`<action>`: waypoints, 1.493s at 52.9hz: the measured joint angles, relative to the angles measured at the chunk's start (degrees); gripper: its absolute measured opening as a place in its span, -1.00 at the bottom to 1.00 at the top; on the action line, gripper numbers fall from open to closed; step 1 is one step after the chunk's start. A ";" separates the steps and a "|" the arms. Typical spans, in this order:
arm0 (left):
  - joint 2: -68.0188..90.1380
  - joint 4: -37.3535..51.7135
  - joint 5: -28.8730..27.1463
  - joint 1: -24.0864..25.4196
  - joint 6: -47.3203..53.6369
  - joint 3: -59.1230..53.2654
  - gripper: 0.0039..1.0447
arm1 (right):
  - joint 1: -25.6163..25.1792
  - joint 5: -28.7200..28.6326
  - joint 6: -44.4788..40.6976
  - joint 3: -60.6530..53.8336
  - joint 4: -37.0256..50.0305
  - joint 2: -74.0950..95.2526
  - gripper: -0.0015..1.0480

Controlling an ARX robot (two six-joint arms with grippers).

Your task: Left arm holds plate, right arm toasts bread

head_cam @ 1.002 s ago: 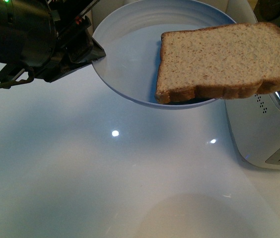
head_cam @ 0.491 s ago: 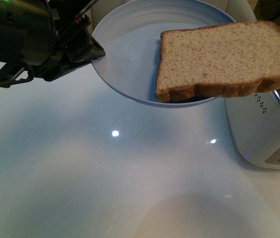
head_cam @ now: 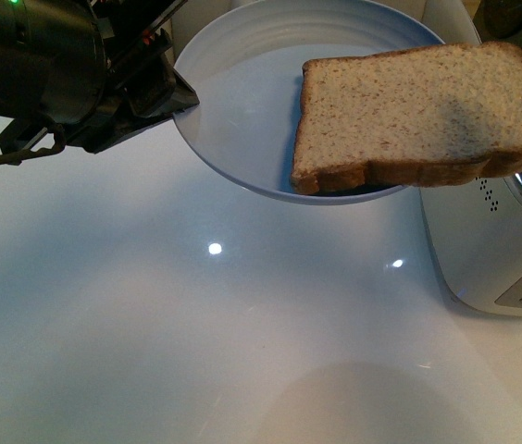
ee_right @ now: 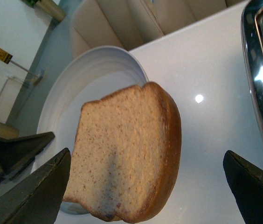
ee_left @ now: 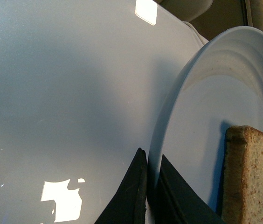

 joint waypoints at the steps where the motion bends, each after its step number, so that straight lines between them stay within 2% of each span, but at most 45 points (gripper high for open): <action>1: 0.00 0.00 -0.02 0.00 0.00 0.00 -0.94 | 0.26 0.07 0.83 0.00 0.24 0.70 0.83; 23: 0.00 0.00 0.00 0.00 0.00 0.00 -0.94 | -0.28 -4.02 13.88 -0.24 6.78 8.44 0.81; 35: 0.00 0.00 0.00 0.00 0.00 0.00 -0.94 | 0.70 -3.69 16.66 -0.57 7.28 9.29 -0.03; 45: 0.00 0.00 -0.02 0.00 0.00 0.00 -0.94 | 0.63 -4.31 17.88 -0.57 6.82 8.61 -0.56; 53: 0.00 0.00 0.04 0.00 -0.02 0.00 -0.94 | 0.00 -4.94 18.03 -0.57 5.35 6.08 -0.91; 64: 0.00 0.00 0.02 0.00 -0.02 0.00 -0.94 | -2.34 -5.49 17.75 -0.33 2.29 1.62 -0.94; 68: 0.00 0.00 0.02 0.00 -0.04 0.00 -0.94 | -4.74 -6.56 16.90 0.85 0.26 -1.73 -0.94; 79: 0.00 0.00 0.02 0.00 -0.07 0.00 -0.94 | -12.09 -6.73 7.04 6.49 -4.42 -7.96 -0.94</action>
